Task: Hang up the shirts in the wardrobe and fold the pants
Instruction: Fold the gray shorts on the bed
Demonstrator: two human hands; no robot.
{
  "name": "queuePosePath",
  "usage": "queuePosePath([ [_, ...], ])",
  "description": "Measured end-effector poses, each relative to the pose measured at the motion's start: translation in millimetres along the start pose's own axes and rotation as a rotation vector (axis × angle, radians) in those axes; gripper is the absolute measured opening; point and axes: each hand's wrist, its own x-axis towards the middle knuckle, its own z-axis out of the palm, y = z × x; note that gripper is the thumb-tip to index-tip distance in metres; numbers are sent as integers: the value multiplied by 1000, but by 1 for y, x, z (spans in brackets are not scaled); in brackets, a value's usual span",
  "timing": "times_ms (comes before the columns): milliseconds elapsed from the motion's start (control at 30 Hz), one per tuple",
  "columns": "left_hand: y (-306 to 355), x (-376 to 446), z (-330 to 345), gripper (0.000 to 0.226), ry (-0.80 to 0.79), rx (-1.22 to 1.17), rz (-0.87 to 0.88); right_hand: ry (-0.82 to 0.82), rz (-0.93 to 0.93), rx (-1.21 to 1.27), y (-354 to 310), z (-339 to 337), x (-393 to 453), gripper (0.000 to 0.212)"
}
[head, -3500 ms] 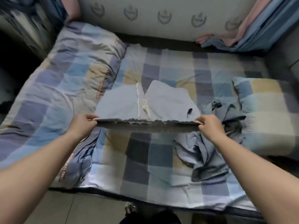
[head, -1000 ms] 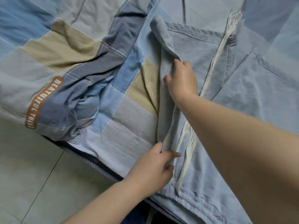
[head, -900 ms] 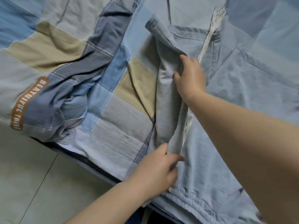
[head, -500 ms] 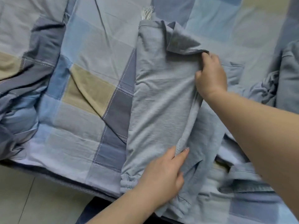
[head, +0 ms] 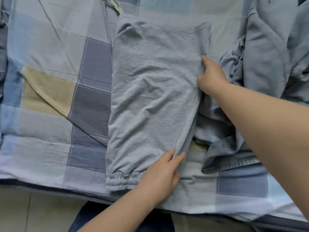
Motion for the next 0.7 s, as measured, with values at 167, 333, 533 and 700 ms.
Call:
queuePosePath([
  [167,0,-1,7,71,-43,-32,19,9,5,154,15,21,-31,74],
  [333,-16,-19,7,67,57,-150,-20,41,26,308,41,65,-110,84],
  [533,-62,-55,-16,67,304,-19,-136,83,412,662,60,125,-218,61],
  [700,-96,-75,-30,70,503,54,-408,-179,559,735,67,161,-267,25],
])
